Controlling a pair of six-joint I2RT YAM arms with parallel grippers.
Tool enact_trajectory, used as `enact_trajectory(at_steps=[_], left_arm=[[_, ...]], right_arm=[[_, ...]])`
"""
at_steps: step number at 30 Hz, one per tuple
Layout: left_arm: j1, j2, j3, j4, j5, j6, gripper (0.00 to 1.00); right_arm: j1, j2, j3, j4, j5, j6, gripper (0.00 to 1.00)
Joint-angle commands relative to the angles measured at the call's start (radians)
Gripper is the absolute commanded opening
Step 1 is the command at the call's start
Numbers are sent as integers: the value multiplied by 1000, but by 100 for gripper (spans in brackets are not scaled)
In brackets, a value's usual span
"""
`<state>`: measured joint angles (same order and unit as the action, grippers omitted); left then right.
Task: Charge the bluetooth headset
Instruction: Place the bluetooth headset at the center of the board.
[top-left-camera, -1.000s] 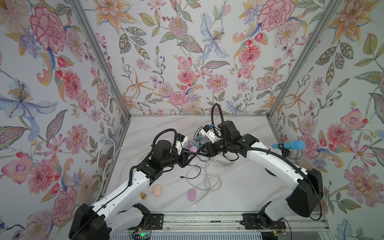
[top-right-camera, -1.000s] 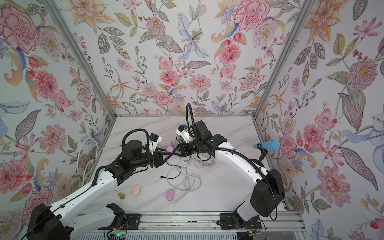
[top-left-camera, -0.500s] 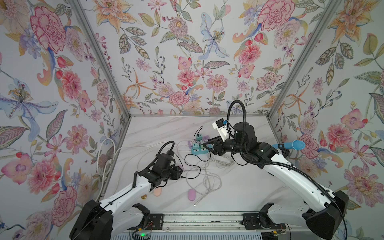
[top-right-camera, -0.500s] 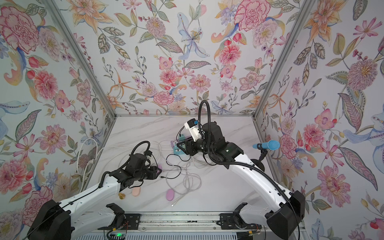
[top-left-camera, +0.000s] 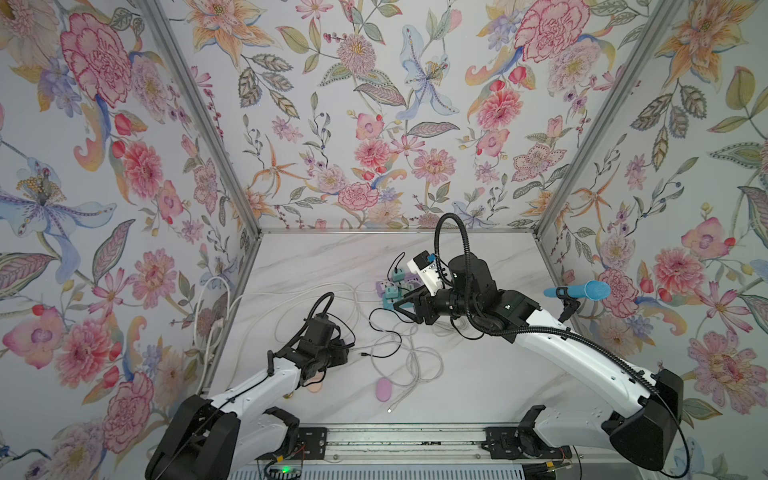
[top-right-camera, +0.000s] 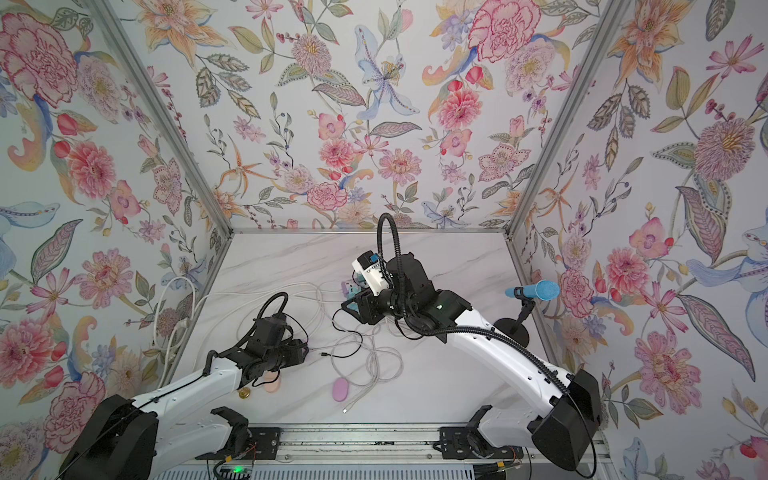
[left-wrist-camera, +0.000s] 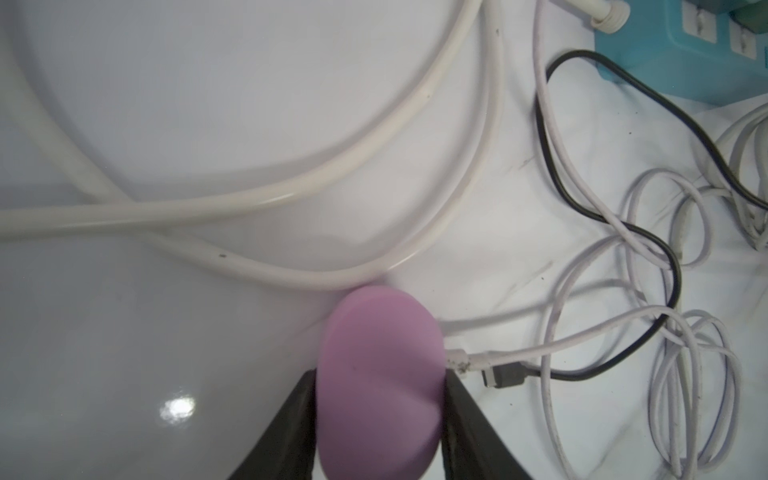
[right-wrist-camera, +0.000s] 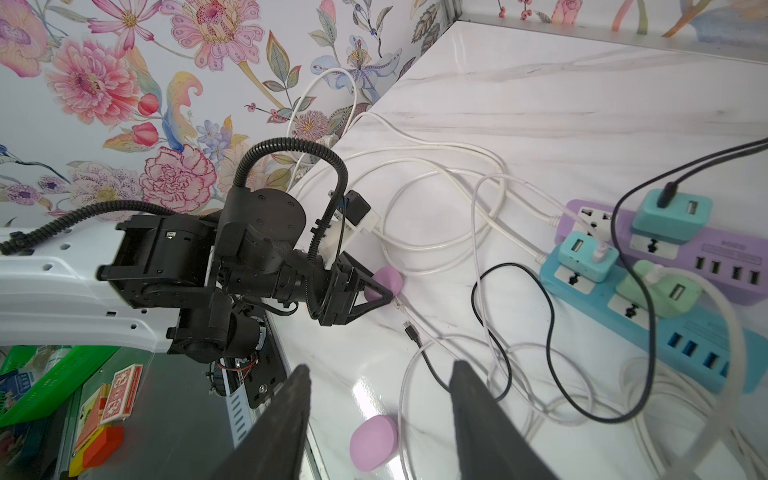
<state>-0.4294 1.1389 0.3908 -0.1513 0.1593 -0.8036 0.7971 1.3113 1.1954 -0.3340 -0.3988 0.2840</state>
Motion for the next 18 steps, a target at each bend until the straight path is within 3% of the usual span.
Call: enact_trajectory(at_steps=[1,7,12,18], left_arm=[[21,23,23,14,-37,12,65],[38,22,96,-50,-52,58,79],[40,-52,153,-121,-75,88,78],[41,-101,163,-164,-59,112,76]], right_arm=[[18,23,-14,18,9,-5,53],[29,65,-11,8,-17,-53,47],[91,86,-42,-114,40,-144,38],[143,93,-154,-154,108,-41,40]])
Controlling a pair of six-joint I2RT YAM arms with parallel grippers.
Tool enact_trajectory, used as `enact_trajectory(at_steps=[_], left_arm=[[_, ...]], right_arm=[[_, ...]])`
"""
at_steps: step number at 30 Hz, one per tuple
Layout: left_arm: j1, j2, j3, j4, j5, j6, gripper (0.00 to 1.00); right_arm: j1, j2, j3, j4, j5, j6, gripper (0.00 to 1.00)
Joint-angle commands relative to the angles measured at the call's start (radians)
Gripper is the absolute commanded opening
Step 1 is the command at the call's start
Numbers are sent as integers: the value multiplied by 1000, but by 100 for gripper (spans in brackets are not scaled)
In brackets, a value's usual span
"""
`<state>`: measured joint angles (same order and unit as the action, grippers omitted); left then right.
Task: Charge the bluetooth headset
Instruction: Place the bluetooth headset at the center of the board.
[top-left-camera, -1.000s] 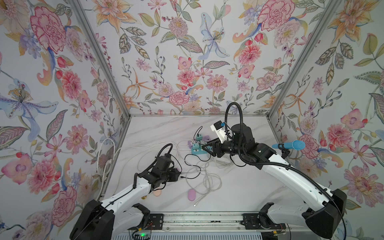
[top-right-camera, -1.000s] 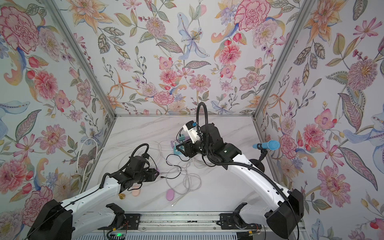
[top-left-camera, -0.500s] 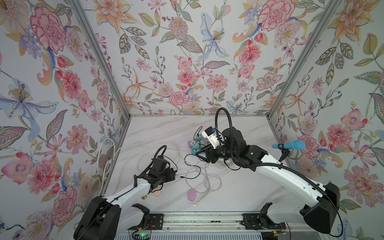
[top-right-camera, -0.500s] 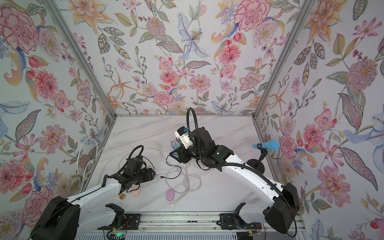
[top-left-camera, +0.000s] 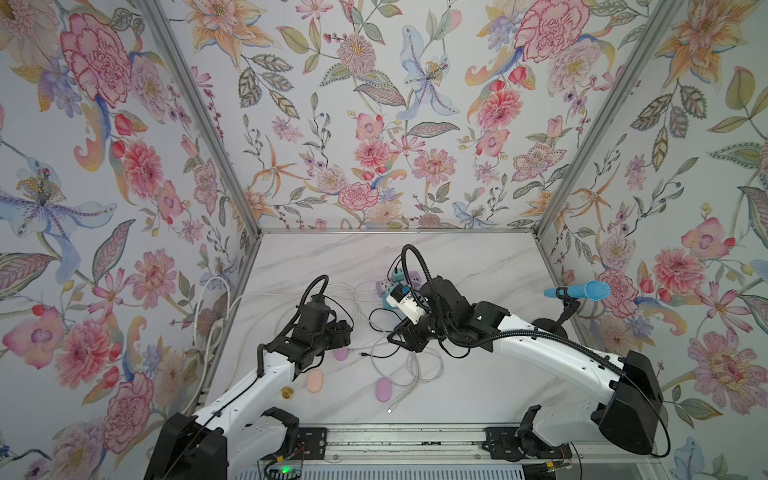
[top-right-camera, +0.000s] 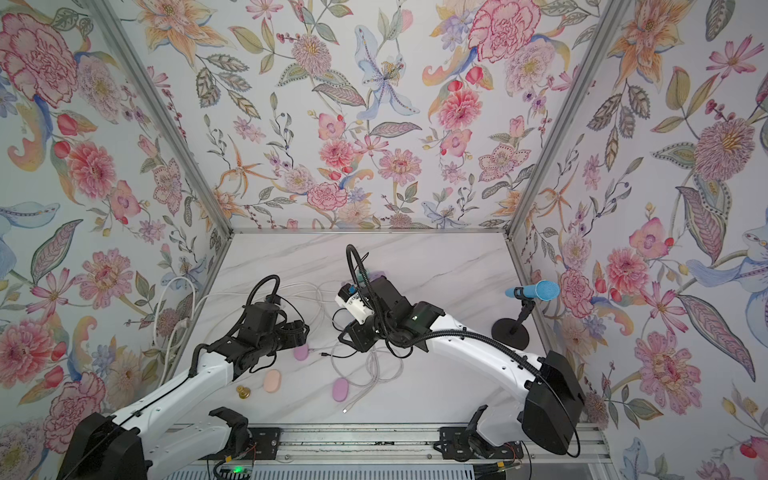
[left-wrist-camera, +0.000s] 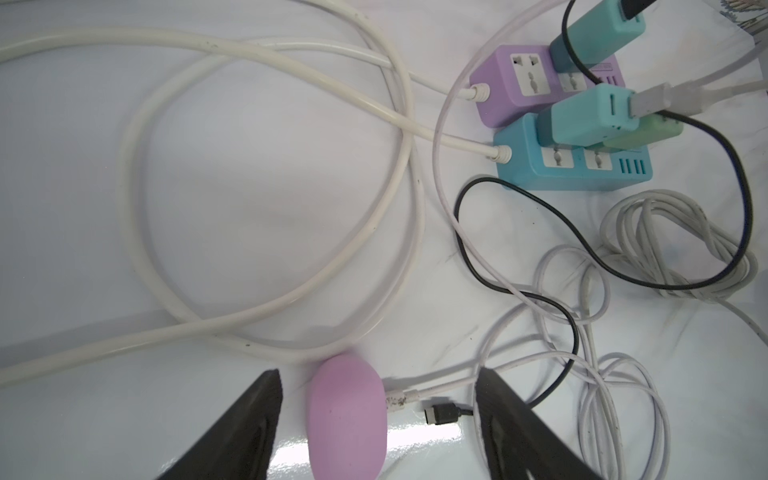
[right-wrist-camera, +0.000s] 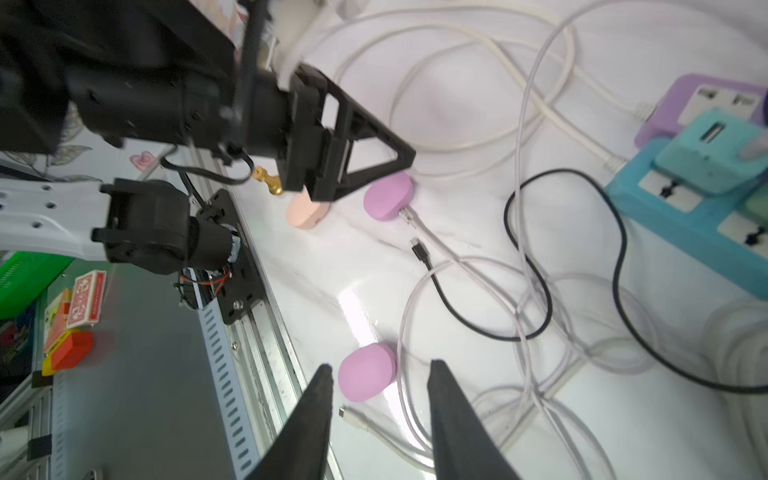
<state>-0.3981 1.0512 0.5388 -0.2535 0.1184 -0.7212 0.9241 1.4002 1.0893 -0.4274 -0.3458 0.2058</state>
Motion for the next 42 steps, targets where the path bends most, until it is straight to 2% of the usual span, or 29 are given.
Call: enact_trajectory(at_steps=[1,8,11,15,19,24,30,36,42], left_arm=[[10,-16,10,-62,-16,32,75],[10,-13,-13,-33,22,28,71],[10,-11,-18,-26,39,27,72],[10,-15,-32,-25,55,24,72],[10,-37,-56,-16,73,6,72],[10,-87,-80,-39,72,-7,72],[16,-165,-109,-71,68,-42,72],[43,-216,-157,-54,101,-89,72],[49,-244,-173,-58,106,-104,72]], right_arm=[[30,1,-67,-63,69,49,41],[157,2,-148,-119,194,111,41],[209,30,-158,-136,182,131,39],[304,54,-161,-136,253,81,42],[318,98,-165,-121,258,56,44],[358,142,-162,-114,274,-26,50],[395,213,-105,-160,316,-168,50],[411,292,-70,-177,409,-325,47],[407,356,-56,-176,425,-418,44]])
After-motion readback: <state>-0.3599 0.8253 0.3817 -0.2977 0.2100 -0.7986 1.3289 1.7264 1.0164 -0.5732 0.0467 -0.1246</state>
